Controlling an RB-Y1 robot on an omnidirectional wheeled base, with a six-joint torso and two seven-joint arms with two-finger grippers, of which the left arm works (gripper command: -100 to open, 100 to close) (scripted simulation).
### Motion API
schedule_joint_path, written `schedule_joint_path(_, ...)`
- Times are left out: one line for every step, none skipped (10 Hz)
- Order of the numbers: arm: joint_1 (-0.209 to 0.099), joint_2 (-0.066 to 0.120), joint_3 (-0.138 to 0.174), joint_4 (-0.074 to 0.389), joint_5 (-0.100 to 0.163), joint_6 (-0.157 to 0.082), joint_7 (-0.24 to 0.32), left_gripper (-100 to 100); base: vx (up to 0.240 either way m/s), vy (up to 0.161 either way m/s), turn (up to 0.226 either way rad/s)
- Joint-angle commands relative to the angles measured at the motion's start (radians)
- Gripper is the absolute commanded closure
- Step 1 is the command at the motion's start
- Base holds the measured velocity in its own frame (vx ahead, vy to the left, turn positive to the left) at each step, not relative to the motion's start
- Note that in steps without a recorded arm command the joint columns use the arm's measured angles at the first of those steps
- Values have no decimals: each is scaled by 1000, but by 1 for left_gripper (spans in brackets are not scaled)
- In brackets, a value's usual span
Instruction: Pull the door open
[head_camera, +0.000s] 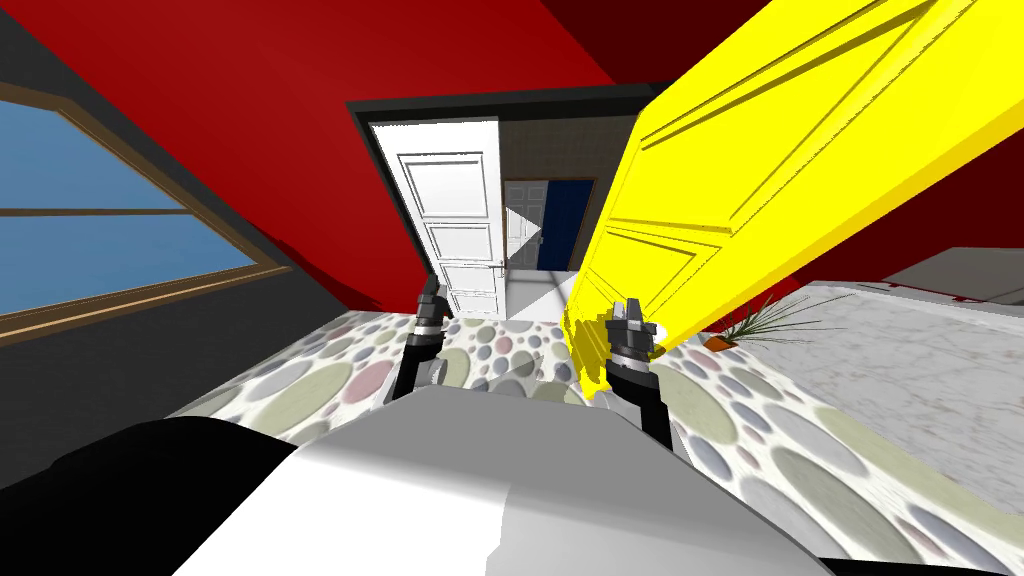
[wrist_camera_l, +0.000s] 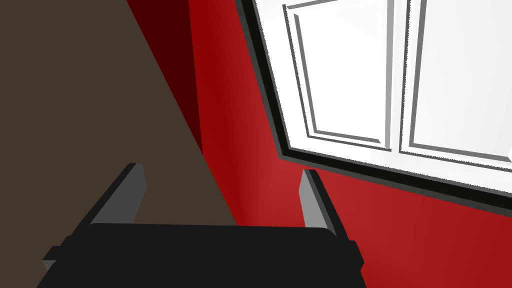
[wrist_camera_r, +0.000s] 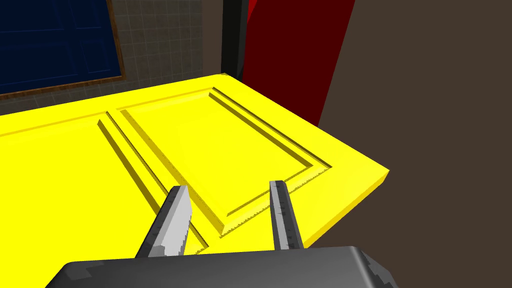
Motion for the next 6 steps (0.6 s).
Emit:
schedule_joint_path(-18,9,3,33,6,5,7,-100,118,11,-14)
schedule_joint_path(-28,13,4,53,9,7,10,-100,91,8,-14)
schedule_joint_path(-39,18,5,73,12,9,14,-100,94,6,-14)
schedule_joint_path(-50,23,6,95,16,10,17,-100,89,-3,-19)
schedule_joint_path(-62,28,8,118,19,12,21,-100,81,0,-18)
schedule_joint_path(-74,33,9,142,23,14,25,-100,84,-1,-19)
